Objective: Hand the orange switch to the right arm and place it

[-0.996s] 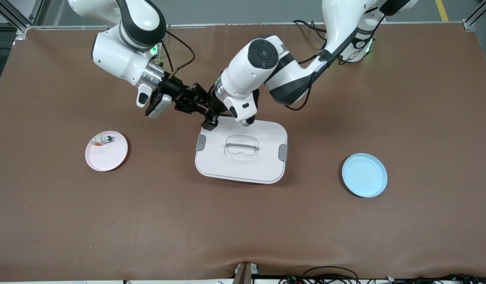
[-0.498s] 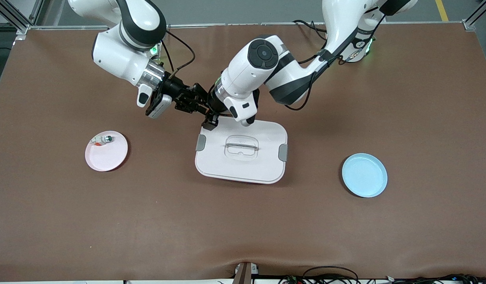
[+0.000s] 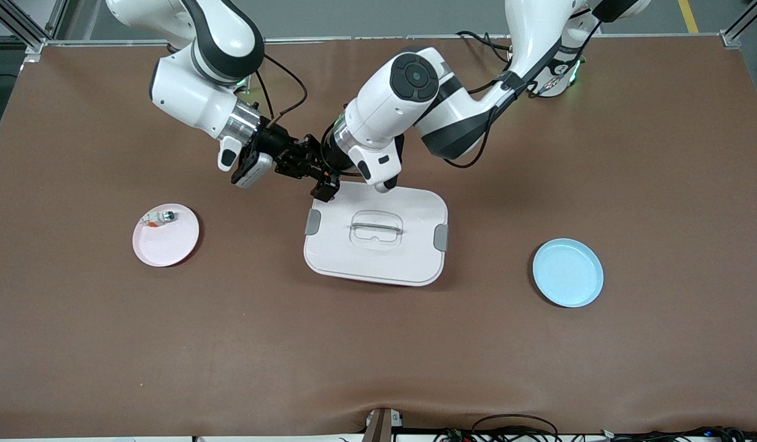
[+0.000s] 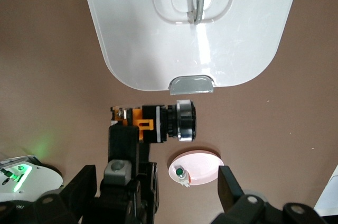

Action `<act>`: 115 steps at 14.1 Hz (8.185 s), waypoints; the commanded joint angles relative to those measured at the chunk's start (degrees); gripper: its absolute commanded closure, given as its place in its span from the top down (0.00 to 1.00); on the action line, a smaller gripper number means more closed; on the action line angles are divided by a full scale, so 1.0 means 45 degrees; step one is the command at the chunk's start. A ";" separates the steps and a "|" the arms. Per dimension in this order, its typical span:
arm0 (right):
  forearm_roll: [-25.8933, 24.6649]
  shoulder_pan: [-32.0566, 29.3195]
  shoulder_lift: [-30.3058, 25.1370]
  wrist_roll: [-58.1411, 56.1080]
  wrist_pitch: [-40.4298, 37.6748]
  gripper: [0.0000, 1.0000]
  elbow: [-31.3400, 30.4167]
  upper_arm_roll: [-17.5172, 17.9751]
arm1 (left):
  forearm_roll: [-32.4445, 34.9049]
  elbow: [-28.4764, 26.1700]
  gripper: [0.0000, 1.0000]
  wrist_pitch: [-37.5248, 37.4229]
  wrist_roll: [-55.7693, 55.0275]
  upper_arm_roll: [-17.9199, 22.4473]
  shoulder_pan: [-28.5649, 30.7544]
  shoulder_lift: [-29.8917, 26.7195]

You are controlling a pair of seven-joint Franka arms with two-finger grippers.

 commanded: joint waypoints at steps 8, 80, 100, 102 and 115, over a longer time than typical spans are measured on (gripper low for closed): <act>-0.2161 -0.0622 0.0666 -0.4714 -0.0024 0.00 0.0054 -0.0199 | -0.0035 0.0122 1.00 -0.2888 0.3153 0.0097 0.2266 -0.1545; -1.5785 -0.9590 0.4925 -1.1223 -0.7522 1.00 0.4916 -0.0082 | 0.1449 -0.2768 1.00 -0.9122 2.6089 0.6503 0.5257 -0.7914; -1.6449 -0.9043 0.0744 0.1802 -1.3831 1.00 0.5756 -0.0082 | 0.1469 -0.2788 1.00 -0.9122 2.6108 0.6483 0.5238 -0.7875; -1.6488 -0.8654 0.0744 0.2645 -1.3873 1.00 0.5971 -0.0082 | 0.1469 -0.2768 1.00 -0.9122 2.6108 0.6483 0.5257 -0.7875; -1.7465 -0.8476 0.1174 0.3039 -1.4927 1.00 0.9917 -0.0199 | 0.1469 -0.2768 1.00 -0.9122 2.6108 0.6503 0.5277 -0.7914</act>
